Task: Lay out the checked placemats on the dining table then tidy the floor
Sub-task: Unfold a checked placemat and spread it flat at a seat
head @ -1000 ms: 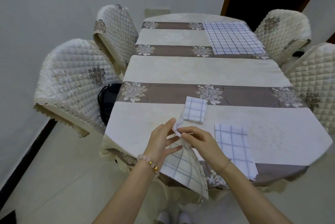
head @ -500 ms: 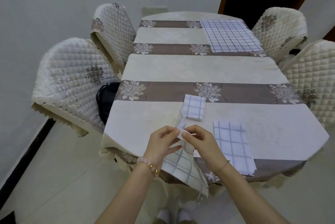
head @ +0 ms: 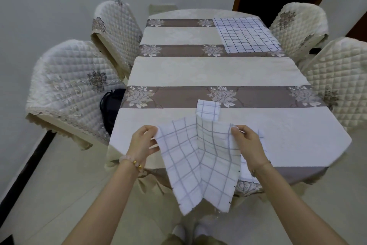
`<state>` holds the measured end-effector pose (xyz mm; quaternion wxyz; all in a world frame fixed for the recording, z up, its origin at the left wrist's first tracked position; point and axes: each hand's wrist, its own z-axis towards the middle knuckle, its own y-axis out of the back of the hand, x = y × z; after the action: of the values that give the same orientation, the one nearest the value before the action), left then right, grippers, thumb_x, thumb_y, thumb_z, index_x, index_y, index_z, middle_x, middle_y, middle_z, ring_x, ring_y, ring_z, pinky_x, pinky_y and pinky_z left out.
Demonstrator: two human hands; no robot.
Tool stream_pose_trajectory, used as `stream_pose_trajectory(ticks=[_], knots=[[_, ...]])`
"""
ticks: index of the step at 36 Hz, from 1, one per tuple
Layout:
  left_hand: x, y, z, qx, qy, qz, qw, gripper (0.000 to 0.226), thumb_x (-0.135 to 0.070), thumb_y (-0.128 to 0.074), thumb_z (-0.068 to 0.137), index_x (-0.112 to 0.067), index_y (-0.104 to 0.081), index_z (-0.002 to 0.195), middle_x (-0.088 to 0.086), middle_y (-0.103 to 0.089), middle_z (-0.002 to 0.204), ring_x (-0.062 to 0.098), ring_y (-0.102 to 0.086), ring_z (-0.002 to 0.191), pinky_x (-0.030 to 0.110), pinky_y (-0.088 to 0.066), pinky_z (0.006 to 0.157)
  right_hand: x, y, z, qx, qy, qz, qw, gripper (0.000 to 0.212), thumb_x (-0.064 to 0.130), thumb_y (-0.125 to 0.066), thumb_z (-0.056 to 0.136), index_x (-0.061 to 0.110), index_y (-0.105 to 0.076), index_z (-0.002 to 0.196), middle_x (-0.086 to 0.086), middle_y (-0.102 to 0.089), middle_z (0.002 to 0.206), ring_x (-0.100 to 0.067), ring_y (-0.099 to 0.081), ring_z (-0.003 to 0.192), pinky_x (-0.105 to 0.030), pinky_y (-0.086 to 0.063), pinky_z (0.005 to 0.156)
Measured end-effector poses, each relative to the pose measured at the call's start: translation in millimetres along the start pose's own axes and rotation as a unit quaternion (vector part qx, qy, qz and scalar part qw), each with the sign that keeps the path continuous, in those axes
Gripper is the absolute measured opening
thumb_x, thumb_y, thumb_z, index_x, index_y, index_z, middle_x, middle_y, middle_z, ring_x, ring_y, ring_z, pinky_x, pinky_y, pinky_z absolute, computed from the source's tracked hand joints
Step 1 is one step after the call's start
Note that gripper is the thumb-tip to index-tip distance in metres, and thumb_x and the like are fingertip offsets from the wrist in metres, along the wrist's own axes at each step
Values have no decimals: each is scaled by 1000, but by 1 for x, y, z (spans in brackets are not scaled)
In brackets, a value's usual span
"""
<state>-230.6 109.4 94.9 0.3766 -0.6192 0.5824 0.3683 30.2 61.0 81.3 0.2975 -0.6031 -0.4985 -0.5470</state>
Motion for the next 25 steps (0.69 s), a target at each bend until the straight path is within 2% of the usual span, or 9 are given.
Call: stream_pose_trajectory(ticks=[4, 8, 13, 16, 19, 22, 25], knots=[[-4, 16, 25, -27, 6, 42, 999, 18, -16, -48, 95, -13, -54, 79, 8, -56, 81, 22, -54, 73, 31, -48, 65, 2, 6, 20, -41, 7, -13, 999, 14, 18, -50, 96, 9, -60, 91, -6, -54, 86, -14, -46, 78, -16, -38, 62], [-6, 28, 50, -68, 3, 104, 992, 18, -23, -52, 92, -17, -58, 76, 11, -56, 89, 24, -50, 82, 36, -42, 72, -1, 13, 43, -66, -13, -35, 997, 12, 15, -51, 95, 7, -60, 94, -6, -57, 87, -18, -49, 85, -16, -40, 65], [-1, 30, 80, -100, 19, 123, 987, 17, -29, -54, 88, -23, -60, 73, 11, -57, 88, 24, -49, 78, 37, -40, 70, -10, 22, 64, -78, -53, -52, 994, 14, 18, -52, 94, 7, -61, 94, -7, -59, 98, -19, -51, 88, -27, -39, 78], [-4, 22, 86, -109, 8, 130, 986, 17, -24, -51, 92, -17, -60, 80, 11, -55, 89, 27, -49, 77, 35, -37, 72, -15, 25, 69, -53, -99, -36, 993, 20, 27, -51, 94, 11, -62, 99, -5, -59, 100, -17, -50, 74, -25, -40, 61], [-3, 18, 94, -121, 11, 143, 982, 16, -22, -46, 95, -10, -56, 93, 10, -46, 74, 22, -37, 57, 32, -30, 74, -19, 26, 66, -2, -156, 6, 988, 23, 33, -51, 94, 14, -61, 103, -7, -63, 99, -22, -58, 76, -27, -47, 64], [2, 22, 104, -145, 24, 148, 978, 14, -21, -45, 95, -11, -53, 95, 13, -48, 85, 26, -40, 69, 31, -32, 71, -24, 29, 55, 43, -172, 5, 984, 22, 27, -55, 93, 10, -63, 105, -12, -66, 98, -23, -62, 76, -27, -52, 65], [7, 29, 110, -158, 34, 150, 975, 13, -21, -45, 96, -11, -52, 96, 13, -49, 89, 26, -42, 77, 32, -35, 72, -35, 33, 42, 90, -174, -67, 978, 29, 24, -62, 89, 9, -61, 113, -10, -64, 107, -20, -62, 85, -28, -52, 75]])
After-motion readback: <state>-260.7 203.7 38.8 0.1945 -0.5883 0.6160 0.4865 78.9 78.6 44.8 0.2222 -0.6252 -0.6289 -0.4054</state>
